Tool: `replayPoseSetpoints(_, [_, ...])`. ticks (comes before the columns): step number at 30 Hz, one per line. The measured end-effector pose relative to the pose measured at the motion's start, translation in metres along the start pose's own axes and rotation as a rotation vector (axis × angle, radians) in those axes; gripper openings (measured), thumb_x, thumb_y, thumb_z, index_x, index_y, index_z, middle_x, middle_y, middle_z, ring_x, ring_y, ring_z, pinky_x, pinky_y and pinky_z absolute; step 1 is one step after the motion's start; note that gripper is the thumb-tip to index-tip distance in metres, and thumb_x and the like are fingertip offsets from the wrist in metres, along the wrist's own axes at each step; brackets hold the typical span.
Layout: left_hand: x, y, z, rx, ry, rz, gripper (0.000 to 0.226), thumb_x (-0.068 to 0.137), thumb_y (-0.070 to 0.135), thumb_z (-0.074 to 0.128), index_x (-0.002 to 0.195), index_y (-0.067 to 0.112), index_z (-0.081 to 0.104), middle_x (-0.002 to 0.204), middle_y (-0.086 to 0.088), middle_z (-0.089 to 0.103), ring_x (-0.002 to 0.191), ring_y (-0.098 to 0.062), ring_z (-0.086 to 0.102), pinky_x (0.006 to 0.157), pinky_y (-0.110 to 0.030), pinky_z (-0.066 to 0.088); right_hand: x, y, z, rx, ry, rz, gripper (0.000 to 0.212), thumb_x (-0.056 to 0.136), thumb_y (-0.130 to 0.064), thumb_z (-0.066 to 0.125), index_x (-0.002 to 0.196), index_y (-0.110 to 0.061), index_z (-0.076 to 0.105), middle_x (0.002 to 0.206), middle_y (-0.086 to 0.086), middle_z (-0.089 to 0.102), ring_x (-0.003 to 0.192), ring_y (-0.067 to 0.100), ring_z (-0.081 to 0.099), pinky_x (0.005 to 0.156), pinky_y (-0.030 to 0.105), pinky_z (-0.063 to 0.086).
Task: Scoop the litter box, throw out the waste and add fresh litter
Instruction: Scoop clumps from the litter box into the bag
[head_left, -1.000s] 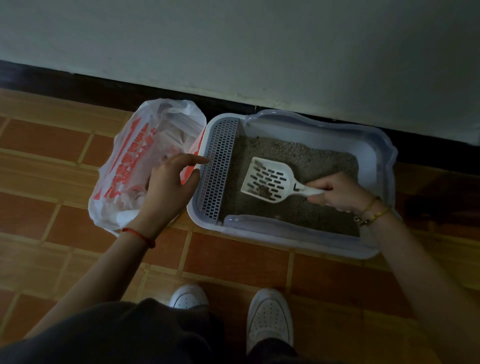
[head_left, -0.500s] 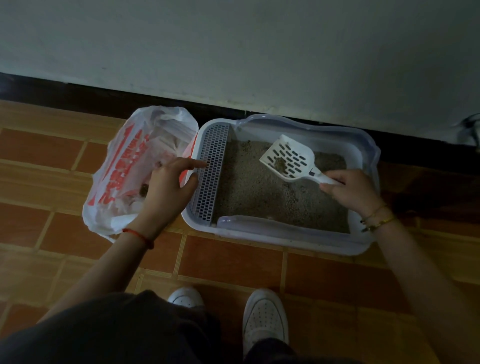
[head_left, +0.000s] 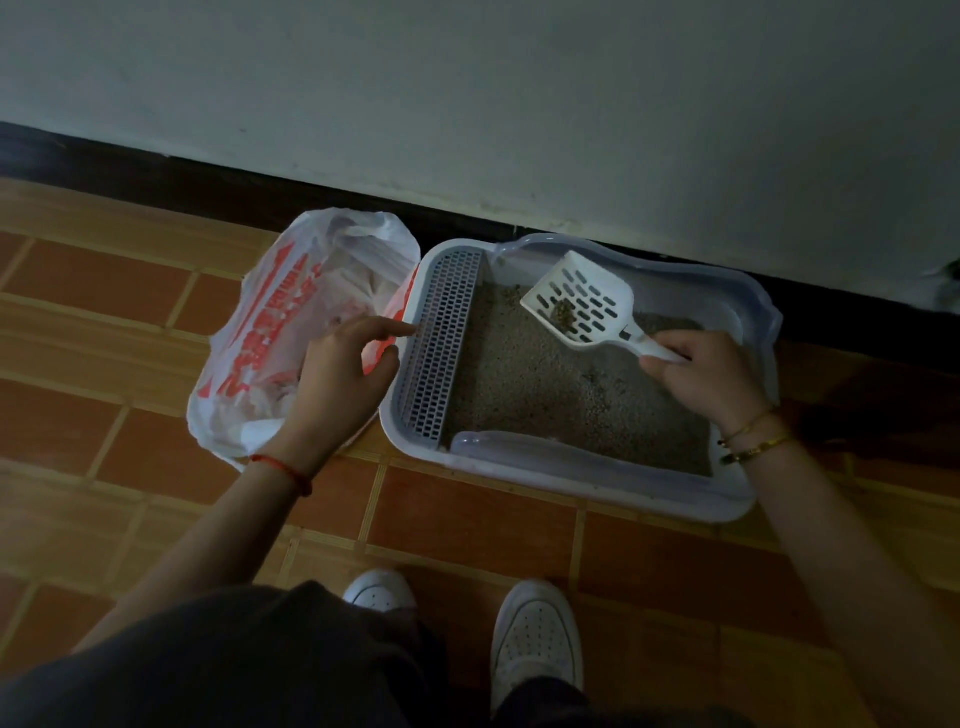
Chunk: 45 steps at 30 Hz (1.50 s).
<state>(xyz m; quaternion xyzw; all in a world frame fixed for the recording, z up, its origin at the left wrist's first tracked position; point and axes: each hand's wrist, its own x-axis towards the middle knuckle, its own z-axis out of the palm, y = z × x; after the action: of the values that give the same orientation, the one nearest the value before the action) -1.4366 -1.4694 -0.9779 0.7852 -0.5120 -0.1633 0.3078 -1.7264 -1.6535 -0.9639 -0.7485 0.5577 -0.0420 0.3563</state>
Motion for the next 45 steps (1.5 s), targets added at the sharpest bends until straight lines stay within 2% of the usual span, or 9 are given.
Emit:
replayPoseSetpoints(3, [-0.003,-0.004,-0.005,0.023,0.022,-0.039,0.027,0.092,0.011,0.056,0.114,0.018,0.069,0.115,-0.004,0.068,0.096,-0.014,0.059,0.080,-0.027,0.046,0.003,-0.020,0.005,-0.024,0.011,-0.065,0.015,0.088,-0.017,0.063,0.099,-0.012,0.072,0.075,0.003,0.062,0.067,0.014,0.053,0.056,0.021,0.036])
replayPoseSetpoints(9, [-0.010,-0.020,-0.015,0.024,0.048,-0.123,0.026,0.093,0.009,0.054,0.112,0.016,0.070,0.113,-0.007,0.068,0.092,-0.021,0.064,0.076,-0.038,0.055,0.007,-0.063,0.027,-0.064,-0.065,-0.144,0.024,0.089,-0.021,0.063,0.112,-0.018,0.069,0.095,0.005,0.069,0.074,0.016,0.058,0.061,0.022,0.040])
replayPoseSetpoints(13, [-0.018,-0.033,-0.025,0.023,0.080,-0.161,0.022,0.093,0.012,0.056,0.109,0.016,0.071,0.110,0.000,0.071,0.091,-0.011,0.062,0.071,-0.013,0.043,0.010,-0.089,0.045,-0.033,-0.103,-0.189,0.023,0.089,-0.021,0.064,0.111,-0.020,0.069,0.094,0.002,0.068,0.074,0.012,0.058,0.062,0.024,0.044])
replayPoseSetpoints(18, [-0.031,-0.043,-0.043,0.001,0.170,-0.230,0.022,0.092,0.007,0.058,0.106,0.014,0.073,0.111,0.001,0.072,0.097,-0.005,0.060,0.077,-0.008,0.039,0.016,-0.124,0.070,-0.089,-0.135,-0.299,0.026,0.089,-0.021,0.064,0.115,-0.020,0.067,0.096,-0.003,0.067,0.076,0.005,0.054,0.059,0.014,0.035])
replayPoseSetpoints(22, [-0.044,-0.060,-0.053,0.017,0.190,-0.290,0.024,0.093,0.009,0.056,0.110,0.015,0.072,0.113,0.002,0.070,0.098,-0.002,0.057,0.081,-0.006,0.036,0.027,-0.148,0.095,-0.140,-0.130,-0.371,0.028,0.088,-0.022,0.064,0.116,-0.017,0.067,0.104,0.003,0.071,0.093,0.019,0.064,0.078,0.027,0.048])
replayPoseSetpoints(27, [-0.059,-0.079,-0.060,0.029,0.207,-0.367,0.026,0.094,0.010,0.055,0.112,0.017,0.071,0.117,0.002,0.069,0.097,0.004,0.053,0.077,0.005,0.031,0.038,-0.170,0.127,-0.239,-0.128,-0.450,0.031,0.088,-0.018,0.059,0.118,-0.020,0.065,0.103,0.004,0.070,0.096,0.024,0.063,0.089,0.045,0.050])
replayPoseSetpoints(32, [-0.064,-0.082,-0.061,0.028,0.200,-0.380,0.026,0.094,0.007,0.054,0.112,0.016,0.070,0.115,0.002,0.069,0.098,0.004,0.053,0.076,0.006,0.032,0.040,-0.179,0.149,-0.523,0.053,-0.603,0.034,0.086,-0.018,0.059,0.120,-0.023,0.061,0.108,0.004,0.064,0.100,0.025,0.059,0.096,0.042,0.035])
replayPoseSetpoints(38, [-0.065,-0.082,-0.061,0.016,0.187,-0.365,0.026,0.094,0.008,0.054,0.113,0.016,0.069,0.117,0.003,0.068,0.101,0.004,0.054,0.080,0.002,0.033,0.036,-0.183,0.153,-0.809,0.250,-0.809,0.028,0.085,-0.017,0.054,0.112,-0.012,0.058,0.104,0.011,0.061,0.097,0.028,0.054,0.089,0.041,0.037])
replayPoseSetpoints(45, [-0.059,-0.076,-0.058,0.015,0.168,-0.319,0.027,0.094,0.008,0.053,0.113,0.015,0.070,0.118,0.002,0.068,0.103,0.002,0.054,0.083,-0.001,0.034,0.035,-0.183,0.144,-0.799,0.279,-0.766,0.031,0.085,-0.023,0.061,0.114,-0.011,0.059,0.107,0.012,0.062,0.101,0.028,0.055,0.091,0.041,0.038])
